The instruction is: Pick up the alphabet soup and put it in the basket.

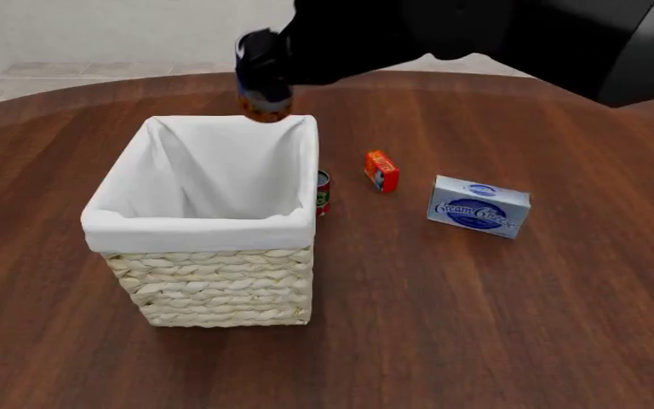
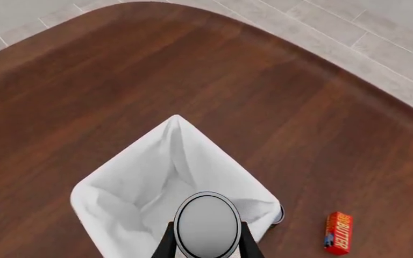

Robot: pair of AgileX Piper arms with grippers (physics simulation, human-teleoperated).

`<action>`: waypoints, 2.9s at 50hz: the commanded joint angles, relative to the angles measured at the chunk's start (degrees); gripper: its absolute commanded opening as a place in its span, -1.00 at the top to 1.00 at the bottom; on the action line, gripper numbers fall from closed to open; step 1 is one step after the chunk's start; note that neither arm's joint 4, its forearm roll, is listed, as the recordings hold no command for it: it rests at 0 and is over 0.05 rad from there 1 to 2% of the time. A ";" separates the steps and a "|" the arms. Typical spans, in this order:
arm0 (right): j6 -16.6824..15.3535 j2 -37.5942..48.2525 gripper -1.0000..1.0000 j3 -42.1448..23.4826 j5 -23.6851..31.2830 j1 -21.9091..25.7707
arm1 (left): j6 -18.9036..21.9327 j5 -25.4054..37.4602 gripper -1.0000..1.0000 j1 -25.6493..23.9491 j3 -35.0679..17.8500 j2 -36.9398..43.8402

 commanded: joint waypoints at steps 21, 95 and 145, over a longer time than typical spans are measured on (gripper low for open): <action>2.99 3.55 1.00 -1.85 -1.79 3.11 | -0.14 -0.72 -1.00 0.18 1.15 0.08; 4.03 9.10 1.00 2.72 -5.35 5.24 | -0.49 -1.58 -1.00 1.04 2.21 0.01; 4.13 10.83 1.00 6.11 -7.81 4.77 | -0.64 -1.63 -1.00 1.17 2.38 0.02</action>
